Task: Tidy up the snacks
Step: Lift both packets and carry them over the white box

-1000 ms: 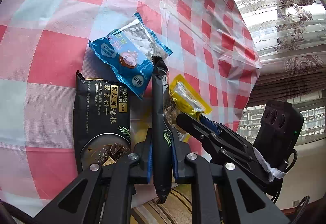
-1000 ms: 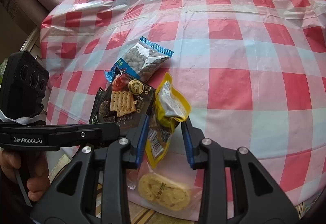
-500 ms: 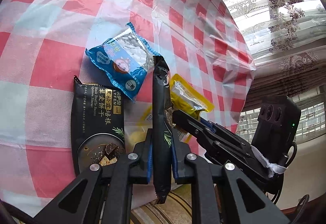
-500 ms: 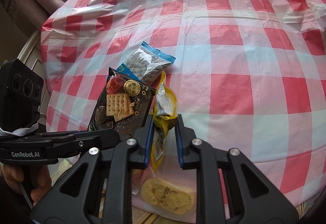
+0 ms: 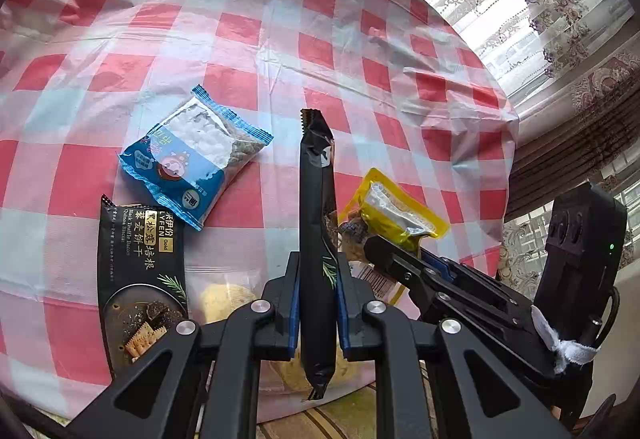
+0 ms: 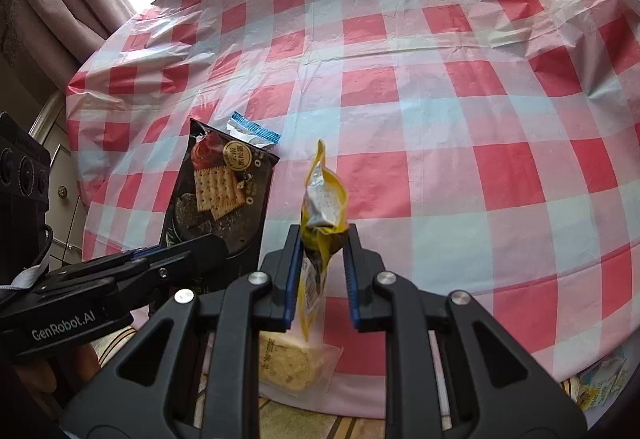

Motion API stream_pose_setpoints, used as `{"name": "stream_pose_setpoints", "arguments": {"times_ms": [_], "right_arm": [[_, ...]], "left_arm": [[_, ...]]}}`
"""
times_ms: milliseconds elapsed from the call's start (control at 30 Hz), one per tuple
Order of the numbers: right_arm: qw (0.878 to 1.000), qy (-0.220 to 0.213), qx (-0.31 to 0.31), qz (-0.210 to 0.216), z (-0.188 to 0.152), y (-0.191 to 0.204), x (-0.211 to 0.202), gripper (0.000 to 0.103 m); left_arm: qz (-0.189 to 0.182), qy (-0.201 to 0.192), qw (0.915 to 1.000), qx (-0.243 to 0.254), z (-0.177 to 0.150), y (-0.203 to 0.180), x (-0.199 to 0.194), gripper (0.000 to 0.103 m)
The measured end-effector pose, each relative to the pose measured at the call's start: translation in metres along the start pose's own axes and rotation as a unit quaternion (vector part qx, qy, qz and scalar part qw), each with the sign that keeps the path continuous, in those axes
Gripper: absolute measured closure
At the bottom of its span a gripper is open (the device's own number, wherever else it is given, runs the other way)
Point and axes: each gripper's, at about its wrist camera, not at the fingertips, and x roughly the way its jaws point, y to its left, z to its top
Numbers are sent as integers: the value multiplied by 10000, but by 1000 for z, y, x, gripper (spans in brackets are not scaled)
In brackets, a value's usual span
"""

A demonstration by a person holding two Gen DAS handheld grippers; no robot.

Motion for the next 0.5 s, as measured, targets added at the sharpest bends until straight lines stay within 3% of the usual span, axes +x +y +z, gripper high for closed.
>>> {"name": "stream_pose_setpoints", "arguments": {"times_ms": [500], "right_arm": [[9939, -418, 828, -589, -26, -98, -64, 80]], "left_arm": [[-307, 358, 9962, 730, -12, -105, 40, 88]]}}
